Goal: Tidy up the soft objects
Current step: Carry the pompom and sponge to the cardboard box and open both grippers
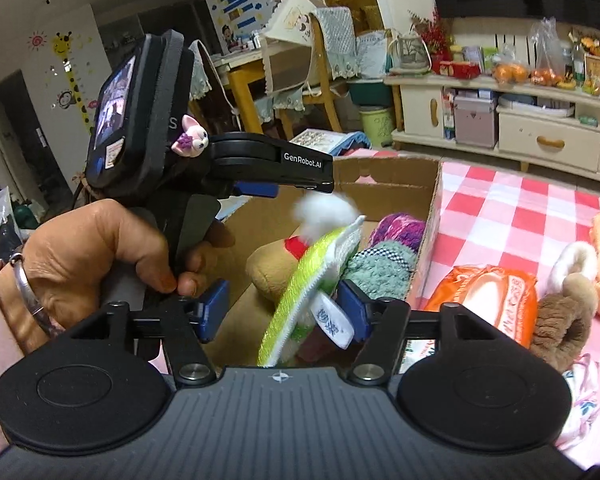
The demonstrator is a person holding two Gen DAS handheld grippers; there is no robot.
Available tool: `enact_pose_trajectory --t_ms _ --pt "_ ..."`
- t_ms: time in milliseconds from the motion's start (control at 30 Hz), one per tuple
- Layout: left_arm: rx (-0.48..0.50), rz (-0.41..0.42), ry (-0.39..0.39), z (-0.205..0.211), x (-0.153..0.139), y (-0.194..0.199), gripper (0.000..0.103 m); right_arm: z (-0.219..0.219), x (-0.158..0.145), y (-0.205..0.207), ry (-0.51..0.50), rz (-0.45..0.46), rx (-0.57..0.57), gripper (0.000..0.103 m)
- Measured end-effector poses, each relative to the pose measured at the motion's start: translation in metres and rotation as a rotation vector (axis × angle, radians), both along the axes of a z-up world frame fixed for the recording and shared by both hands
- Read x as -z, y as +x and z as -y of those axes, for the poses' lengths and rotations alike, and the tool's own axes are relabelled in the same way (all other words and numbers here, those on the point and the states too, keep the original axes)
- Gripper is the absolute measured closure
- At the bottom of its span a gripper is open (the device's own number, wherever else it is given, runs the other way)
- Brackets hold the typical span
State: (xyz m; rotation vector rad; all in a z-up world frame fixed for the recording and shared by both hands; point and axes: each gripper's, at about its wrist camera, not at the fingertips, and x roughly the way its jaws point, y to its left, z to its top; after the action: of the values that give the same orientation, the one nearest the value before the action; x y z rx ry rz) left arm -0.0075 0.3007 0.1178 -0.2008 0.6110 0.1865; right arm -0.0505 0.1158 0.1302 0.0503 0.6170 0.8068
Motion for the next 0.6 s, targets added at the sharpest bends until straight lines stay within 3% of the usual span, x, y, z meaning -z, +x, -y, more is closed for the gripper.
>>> enact_pose_trajectory --t_ms 200,500,600 --pt "-0.005 0.043 0.005 0.008 -0.006 -0.008 0.026 0.029 -0.007 -0.016 0.016 0.058 0.049 0.006" --pt "0.012 0.085 0.008 0.024 -0.014 -0.020 0.022 0.065 -0.013 -0.026 0.046 0.099 0.176 0.002" --pt "0.028 0.109 -0.026 0.030 -0.016 -0.022 0.022 0.075 -0.010 -0.027 0.056 0.089 0.218 0.001"
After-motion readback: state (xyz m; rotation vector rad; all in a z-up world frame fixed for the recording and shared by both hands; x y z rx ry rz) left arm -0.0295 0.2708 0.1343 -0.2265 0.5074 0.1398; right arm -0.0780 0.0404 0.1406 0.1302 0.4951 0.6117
